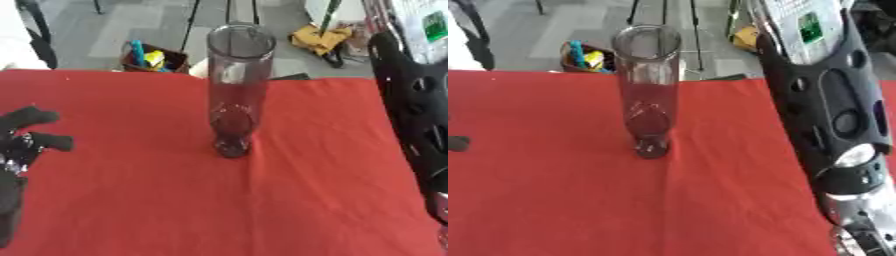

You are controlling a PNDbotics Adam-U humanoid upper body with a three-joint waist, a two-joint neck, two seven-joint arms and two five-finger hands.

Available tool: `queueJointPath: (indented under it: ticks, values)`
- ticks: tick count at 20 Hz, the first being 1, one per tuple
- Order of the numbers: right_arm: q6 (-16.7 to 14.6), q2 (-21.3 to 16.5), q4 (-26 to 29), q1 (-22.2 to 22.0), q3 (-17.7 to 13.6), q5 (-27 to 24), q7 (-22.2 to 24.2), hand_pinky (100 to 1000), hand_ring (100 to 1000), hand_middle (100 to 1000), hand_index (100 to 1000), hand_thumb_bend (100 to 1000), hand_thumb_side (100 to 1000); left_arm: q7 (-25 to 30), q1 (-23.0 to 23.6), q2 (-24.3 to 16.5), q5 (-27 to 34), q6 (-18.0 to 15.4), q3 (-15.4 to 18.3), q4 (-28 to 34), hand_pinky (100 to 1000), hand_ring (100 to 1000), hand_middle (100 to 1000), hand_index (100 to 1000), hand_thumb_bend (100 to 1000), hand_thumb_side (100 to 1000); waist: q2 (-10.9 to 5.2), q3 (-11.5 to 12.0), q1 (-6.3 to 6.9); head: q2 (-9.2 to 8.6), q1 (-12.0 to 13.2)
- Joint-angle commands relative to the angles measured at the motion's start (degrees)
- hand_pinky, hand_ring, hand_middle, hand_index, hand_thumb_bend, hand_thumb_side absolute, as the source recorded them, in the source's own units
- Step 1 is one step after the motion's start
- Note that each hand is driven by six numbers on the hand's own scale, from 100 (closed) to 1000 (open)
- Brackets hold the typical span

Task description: Arrange flowers into the vase.

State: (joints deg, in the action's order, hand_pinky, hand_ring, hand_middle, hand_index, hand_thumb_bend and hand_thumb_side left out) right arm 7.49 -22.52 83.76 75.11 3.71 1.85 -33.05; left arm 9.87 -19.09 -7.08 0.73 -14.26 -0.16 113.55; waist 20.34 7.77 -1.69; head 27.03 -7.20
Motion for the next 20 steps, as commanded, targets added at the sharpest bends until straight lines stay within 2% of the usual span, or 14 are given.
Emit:
queueJointPath:
  ticks: [1,8,20]
  values:
    - [-0.05,0.08,-0.74,2.43,-0.6,-0.52,-0.65,100,100,100,100,191,497,0.3,-0.12,-1.24,0.35,0.02,-0.78,1.04,723,594,731,851,108,1000,-1.85,0.09,0.06,-0.71,-0.33]
    - [-0.29,1.9,-3.72,5.47,-1.09,-1.37,-1.84,100,100,100,100,181,495,0.63,0.21,-1.45,0.56,0.18,-1.04,1.04,724,594,731,851,108,1000,-2.49,0.42,-0.24,0.24,-1.09]
    - [-0.79,5.35,-5.85,7.87,-1.17,-3.82,-4.6,100,100,100,100,169,491,1.28,0.1,-1.65,1.03,0.37,-1.51,1.04,724,593,732,851,108,1000,-2.82,1.56,-0.87,0.14,-1.63]
